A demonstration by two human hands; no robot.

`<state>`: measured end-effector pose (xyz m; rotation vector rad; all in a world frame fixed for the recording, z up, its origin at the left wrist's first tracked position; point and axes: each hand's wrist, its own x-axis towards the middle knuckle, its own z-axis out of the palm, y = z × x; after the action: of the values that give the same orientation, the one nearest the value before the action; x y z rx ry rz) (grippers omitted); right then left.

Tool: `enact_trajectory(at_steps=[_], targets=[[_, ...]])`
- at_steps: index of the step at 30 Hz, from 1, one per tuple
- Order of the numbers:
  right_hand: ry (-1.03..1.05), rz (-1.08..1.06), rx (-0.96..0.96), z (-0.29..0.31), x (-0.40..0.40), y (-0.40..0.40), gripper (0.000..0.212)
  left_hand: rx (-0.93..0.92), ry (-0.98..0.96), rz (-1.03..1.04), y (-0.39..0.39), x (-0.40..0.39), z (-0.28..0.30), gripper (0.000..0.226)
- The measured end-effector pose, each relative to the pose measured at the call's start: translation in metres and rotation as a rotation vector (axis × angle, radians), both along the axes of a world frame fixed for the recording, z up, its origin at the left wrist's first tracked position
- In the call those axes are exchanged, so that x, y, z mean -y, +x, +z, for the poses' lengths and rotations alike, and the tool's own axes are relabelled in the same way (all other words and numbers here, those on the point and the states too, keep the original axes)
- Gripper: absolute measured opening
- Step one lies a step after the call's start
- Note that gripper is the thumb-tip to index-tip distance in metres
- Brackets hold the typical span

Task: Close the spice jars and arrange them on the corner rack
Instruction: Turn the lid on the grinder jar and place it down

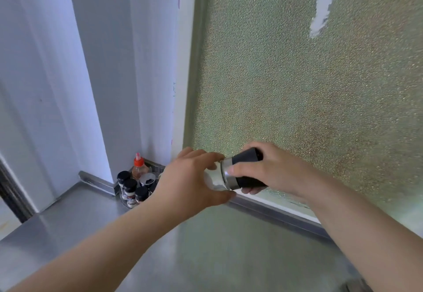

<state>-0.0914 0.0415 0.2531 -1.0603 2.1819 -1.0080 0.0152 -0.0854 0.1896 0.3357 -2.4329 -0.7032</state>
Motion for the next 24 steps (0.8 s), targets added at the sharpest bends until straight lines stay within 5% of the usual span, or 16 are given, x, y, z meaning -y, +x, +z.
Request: enact_trajectory(at_steps=[3,6,9,13,17,21,24], targets=[[0.084,-0.073,0.140,-0.001,0.011,0.010,0.028,-0.034,-0.102,0.032,0.003,0.008,-0.007,0.061],[0.174,-0.049,0.185,0.005,0.014,0.010,0.071,0.003,0.013,0.009,0.008,0.013,-0.005,0.058],[0.188,0.216,-0.204,0.020,0.004,0.008,0.094,0.092,0.351,-0.103,0.014,0.022,-0.002,0.048],[0.115,0.310,-0.489,0.021,0.004,0.008,0.047,0.096,0.331,-0.094,0.017,0.021,-0.004,0.058],[0.114,0.083,-0.144,0.007,0.014,0.019,0.020,0.024,0.084,-0.021,0.019,0.014,-0.006,0.062],[0.225,0.048,0.054,0.016,0.007,0.022,0.056,0.059,0.100,-0.054,0.024,0.014,-0.001,0.057],[0.254,0.274,-0.353,0.032,-0.003,0.023,0.082,0.089,0.293,-0.111,0.027,0.015,0.005,0.052]])
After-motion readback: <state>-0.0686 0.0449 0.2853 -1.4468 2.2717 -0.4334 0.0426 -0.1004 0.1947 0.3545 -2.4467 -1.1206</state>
